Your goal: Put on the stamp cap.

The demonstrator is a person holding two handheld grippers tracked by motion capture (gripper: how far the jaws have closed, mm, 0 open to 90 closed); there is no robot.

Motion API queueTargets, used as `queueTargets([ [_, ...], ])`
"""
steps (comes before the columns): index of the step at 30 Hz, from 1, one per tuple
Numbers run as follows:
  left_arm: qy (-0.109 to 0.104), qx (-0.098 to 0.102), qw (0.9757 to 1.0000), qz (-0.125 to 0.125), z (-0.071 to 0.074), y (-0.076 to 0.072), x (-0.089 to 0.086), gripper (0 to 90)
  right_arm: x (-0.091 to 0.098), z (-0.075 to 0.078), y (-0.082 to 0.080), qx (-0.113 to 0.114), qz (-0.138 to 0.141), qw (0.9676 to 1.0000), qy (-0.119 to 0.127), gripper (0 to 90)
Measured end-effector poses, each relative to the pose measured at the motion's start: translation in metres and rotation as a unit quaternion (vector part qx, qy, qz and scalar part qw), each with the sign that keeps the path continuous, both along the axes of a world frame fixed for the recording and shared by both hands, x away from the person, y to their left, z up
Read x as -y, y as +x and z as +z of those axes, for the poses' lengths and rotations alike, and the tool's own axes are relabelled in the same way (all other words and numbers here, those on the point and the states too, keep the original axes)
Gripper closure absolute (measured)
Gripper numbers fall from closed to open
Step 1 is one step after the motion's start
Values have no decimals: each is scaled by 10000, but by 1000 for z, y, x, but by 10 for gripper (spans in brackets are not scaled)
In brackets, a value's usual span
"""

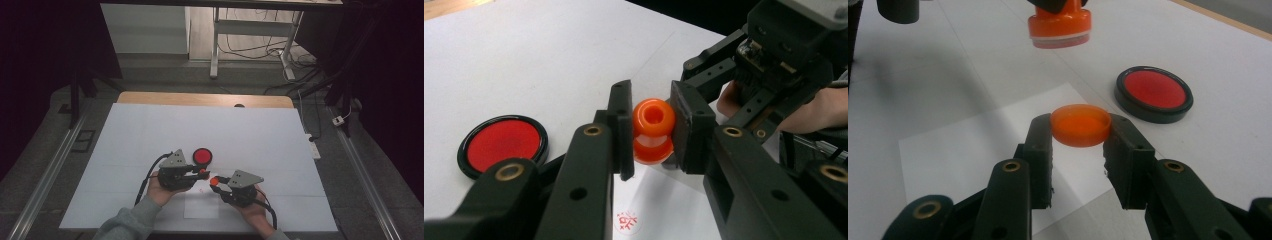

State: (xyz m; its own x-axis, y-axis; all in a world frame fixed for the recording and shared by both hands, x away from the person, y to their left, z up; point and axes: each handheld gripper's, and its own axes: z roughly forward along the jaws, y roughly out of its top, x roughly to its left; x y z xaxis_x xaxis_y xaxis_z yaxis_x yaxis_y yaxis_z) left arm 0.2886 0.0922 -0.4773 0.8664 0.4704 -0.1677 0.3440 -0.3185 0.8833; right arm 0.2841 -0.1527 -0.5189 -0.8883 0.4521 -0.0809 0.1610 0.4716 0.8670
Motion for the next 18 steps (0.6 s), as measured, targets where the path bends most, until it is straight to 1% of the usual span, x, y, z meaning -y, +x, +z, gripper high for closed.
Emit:
queueTargets([
  [3,-11,1,10000,-28,0,0,2,720,-3,0,0,5,47,10000,21,642],
  [4,-10,2,10000,-33,0,0,2,720,-4,1,0,24,19,10000,-22,642],
  [5,-10,3,10000,-33,0,0,2,721,-5,0,0,17,50,10000,34,642],
  [11,2,-23,10000,-40,-2,0,4,720,-9,1,0,13,87,10000,45,642],
  [15,22,-19,10000,-53,-3,1,5,720,-10,1,1,-22,97,9998,144,642],
  [18,20,-16,10000,-56,-4,1,6,720,-10,2,1,-14,70,9998,173,642],
])
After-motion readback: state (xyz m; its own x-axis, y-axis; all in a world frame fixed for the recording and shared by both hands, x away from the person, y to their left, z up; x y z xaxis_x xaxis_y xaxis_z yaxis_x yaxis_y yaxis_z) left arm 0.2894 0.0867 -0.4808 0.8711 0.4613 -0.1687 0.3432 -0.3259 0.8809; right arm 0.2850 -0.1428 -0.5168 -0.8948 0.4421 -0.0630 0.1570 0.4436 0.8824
